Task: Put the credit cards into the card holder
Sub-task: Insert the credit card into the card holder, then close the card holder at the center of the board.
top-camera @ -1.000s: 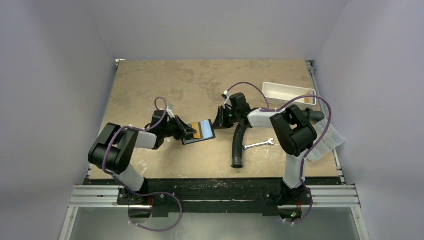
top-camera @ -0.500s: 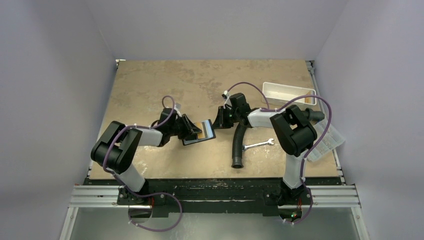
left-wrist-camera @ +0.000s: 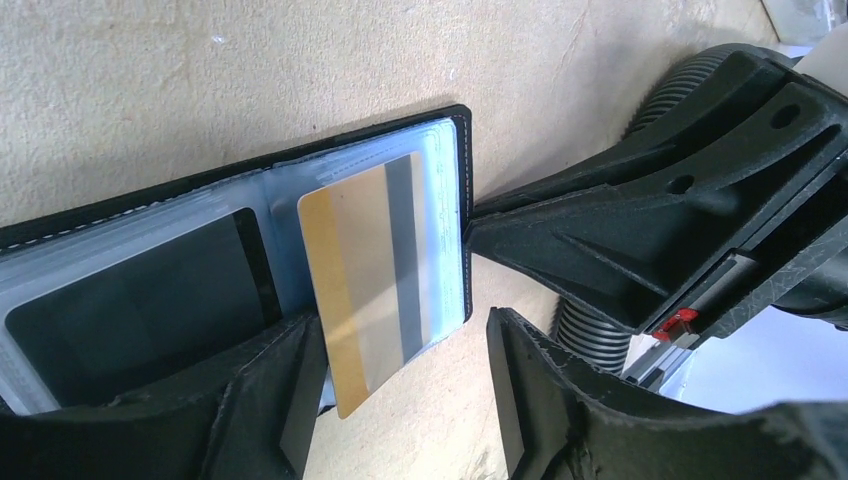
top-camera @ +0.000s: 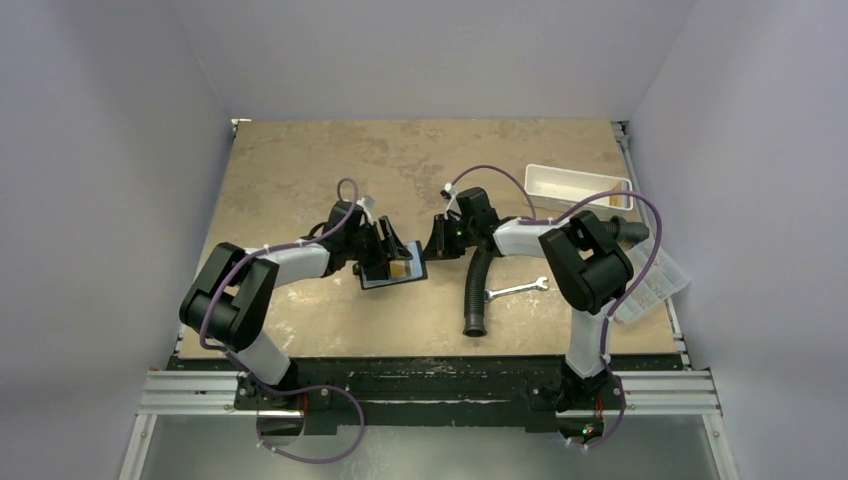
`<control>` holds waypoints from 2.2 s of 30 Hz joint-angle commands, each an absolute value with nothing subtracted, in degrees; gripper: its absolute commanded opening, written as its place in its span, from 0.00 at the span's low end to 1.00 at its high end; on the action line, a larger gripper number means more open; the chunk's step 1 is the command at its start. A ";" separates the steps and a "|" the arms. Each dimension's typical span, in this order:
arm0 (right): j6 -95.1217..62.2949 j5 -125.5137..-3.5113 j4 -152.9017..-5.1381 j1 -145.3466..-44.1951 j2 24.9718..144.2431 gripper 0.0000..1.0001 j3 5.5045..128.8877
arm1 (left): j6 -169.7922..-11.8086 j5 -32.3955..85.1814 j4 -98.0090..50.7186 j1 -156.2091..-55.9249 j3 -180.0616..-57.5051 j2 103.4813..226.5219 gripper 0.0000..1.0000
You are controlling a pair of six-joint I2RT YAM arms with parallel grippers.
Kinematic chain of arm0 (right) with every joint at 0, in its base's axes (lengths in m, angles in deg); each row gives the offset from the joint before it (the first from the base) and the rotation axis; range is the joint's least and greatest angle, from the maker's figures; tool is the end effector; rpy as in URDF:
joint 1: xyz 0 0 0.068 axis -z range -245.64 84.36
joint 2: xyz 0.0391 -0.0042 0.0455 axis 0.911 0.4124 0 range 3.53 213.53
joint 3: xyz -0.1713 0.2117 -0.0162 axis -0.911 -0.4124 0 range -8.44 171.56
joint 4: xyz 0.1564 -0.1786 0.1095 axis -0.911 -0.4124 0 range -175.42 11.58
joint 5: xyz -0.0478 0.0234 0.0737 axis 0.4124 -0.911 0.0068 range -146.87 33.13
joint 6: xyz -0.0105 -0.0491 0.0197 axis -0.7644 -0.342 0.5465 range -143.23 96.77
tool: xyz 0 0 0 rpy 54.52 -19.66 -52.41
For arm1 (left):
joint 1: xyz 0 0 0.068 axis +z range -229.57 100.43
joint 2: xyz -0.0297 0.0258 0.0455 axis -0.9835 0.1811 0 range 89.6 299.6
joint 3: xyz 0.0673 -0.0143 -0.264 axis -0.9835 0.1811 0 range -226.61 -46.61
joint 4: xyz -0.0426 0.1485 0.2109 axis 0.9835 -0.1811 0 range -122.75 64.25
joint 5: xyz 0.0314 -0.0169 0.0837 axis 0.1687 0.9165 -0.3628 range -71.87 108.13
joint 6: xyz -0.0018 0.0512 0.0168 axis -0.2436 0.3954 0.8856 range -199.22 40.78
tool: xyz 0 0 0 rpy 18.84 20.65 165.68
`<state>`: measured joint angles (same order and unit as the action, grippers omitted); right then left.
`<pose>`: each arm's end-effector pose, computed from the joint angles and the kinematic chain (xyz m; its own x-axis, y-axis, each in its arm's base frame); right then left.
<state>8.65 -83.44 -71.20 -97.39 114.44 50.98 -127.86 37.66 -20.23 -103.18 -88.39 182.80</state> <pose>0.3228 0.2185 0.1319 -0.8964 0.0007 -0.4432 -0.3175 0.6967 0.6433 0.2786 -0.1348 0.1457 -0.8782 -0.3882 -0.2796 -0.1037 0.7250 -0.6809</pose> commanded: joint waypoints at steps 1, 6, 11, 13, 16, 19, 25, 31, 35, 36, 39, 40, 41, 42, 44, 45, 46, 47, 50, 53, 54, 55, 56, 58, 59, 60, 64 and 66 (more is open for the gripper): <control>7.27 -82.89 -73.76 -97.82 112.95 0.19 50.02 | -124.24 33.85 -27.45 -103.11 -88.31 183.51 0.64; 7.48 -82.80 -73.44 -97.90 112.66 0.18 49.56 | -125.44 28.25 -30.75 -107.26 -92.39 184.90 0.67; 8.49 -83.41 -72.11 -97.77 112.07 0.19 48.54 | -126.49 21.11 -34.05 -112.71 -96.61 185.62 0.71; 8.50 -83.56 -72.01 -97.79 112.16 0.18 48.43 | -126.37 21.24 -34.43 -112.88 -97.02 186.10 0.71; 8.42 -83.55 -72.26 -97.75 111.95 0.18 48.34 | -124.20 18.63 -38.36 -112.83 -98.44 185.82 0.73; 8.24 -83.37 -72.73 -97.69 111.44 0.19 48.27 | -120.85 18.31 -41.20 -112.79 -99.13 183.57 0.75; 8.25 -83.65 -72.79 -97.26 110.85 0.32 47.90 | -114.58 24.04 -46.29 -111.77 -102.31 181.51 0.80; 7.21 -83.77 -74.09 -97.17 110.33 0.40 48.84 | -110.14 30.91 -49.86 -107.03 -104.00 176.60 0.81; 8.73 -87.06 -72.46 -97.51 111.41 0.46 49.02 | -104.57 27.59 -56.72 -103.40 -107.15 175.00 0.79; 9.39 -87.18 -71.82 -97.61 111.26 0.47 48.50 | -103.14 24.83 -58.84 -103.09 -108.01 175.15 0.78; 11.27 -86.76 -70.64 -97.63 110.62 0.53 47.35 | -100.91 17.52 -61.94 -102.82 -108.24 175.47 0.77; 11.87 -86.63 -70.05 -97.61 110.44 0.55 46.96 | -100.73 15.81 -62.03 -102.78 -107.74 175.54 0.77; 12.72 -86.62 -69.54 -97.70 110.41 0.57 46.67 | -100.67 14.91 -61.85 -102.77 -107.26 175.72 0.78; 13.55 -86.59 -69.17 -97.78 110.40 0.60 46.53 | -100.80 14.22 -61.64 -102.77 -106.87 176.06 0.78; 15.71 -86.04 -68.82 -97.88 110.61 0.64 46.39 | -101.16 13.71 -61.02 -102.77 -106.04 176.98 0.78; 16.71 -85.90 -68.69 -97.86 110.80 0.65 46.40 | -101.38 13.55 -60.51 -102.77 -105.61 177.77 0.78; 17.62 -85.95 -68.43 -98.05 111.02 0.66 46.45 | -101.56 12.85 -60.35 -102.77 -105.25 178.33 0.78; 18.50 -85.80 -68.45 -98.26 111.24 0.66 46.67 | -101.61 11.90 -60.39 -102.77 -105.04 178.95 0.78; 20.67 -83.35 -70.43 -100.09 111.79 0.67 48.11 | -102.56 9.54 -59.88 -102.68 -103.70 179.73 0.72; 23.40 -78.63 -73.30 -102.27 111.75 0.68 49.18 | -103.52 9.42 -58.37 -102.53 -101.86 180.17 0.61; 24.44 -77.14 -73.46 -102.77 111.54 0.68 49.14 | -103.76 9.62 -58.20 -102.51 -101.55 180.57 0.55; 25.44 -75.84 -73.60 -103.16 111.39 0.68 49.01 | -104.15 10.15 -57.88 -102.51 -101.11 180.98 0.48; 26.16 -74.94 -73.79 -103.39 111.37 0.68 48.96 | -104.53 10.81 -57.43 -102.51 -100.91 181.26 0.41; 26.97 -74.21 -73.74 -103.70 111.45 0.68 48.98 | -105.48 11.63 -56.34 -102.51 -99.83 181.52 0.33; 27.10 -74.23 -73.62 -103.90 111.52 0.68 49.03 | -105.84 12.17 -55.74 -102.51 -99.29 181.53 0.31; 27.25 -74.38 -73.29 -103.98 111.48 0.68 49.00 | -106.20 12.54 -55.12 -102.51 -98.96 181.65 0.28; 28.82 -77.56 -67.86 -104.38 110.27 0.68 47.45 | -107.77 14.41 -53.49 -102.66 -97.59 182.01 0.20; 30.28 -79.69 -62.82 -104.40 108.95 0.67 45.75 | -108.66 15.74 -52.26 -103.04 -96.65 182.30 0.19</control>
